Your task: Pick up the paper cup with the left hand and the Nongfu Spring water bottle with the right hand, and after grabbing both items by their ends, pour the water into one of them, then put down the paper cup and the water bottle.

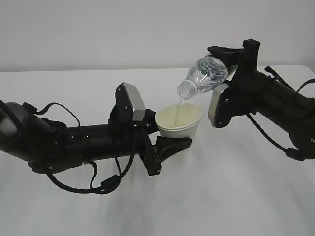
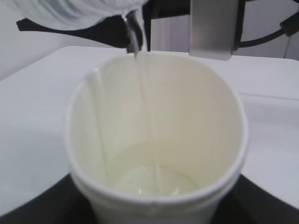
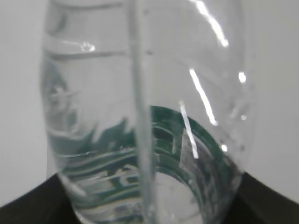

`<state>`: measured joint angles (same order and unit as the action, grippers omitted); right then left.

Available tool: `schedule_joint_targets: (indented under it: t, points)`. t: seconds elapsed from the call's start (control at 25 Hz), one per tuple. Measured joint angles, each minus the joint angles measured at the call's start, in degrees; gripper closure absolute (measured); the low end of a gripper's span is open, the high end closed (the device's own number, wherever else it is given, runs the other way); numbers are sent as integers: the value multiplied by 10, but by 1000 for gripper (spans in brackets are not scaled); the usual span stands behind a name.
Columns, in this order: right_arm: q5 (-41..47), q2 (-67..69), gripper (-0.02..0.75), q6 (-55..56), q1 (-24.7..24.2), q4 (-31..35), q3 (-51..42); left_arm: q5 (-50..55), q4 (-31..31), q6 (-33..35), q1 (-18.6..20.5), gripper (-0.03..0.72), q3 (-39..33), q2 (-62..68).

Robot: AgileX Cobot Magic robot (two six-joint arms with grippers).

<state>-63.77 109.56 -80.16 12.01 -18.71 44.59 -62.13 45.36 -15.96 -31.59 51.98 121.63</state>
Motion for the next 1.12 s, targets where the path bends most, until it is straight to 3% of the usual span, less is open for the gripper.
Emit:
schedule_joint_targets:
  t: [1.12]
  points:
    - [0,0,253,-1,0,0,0,1,0,0,0,259,0,0]
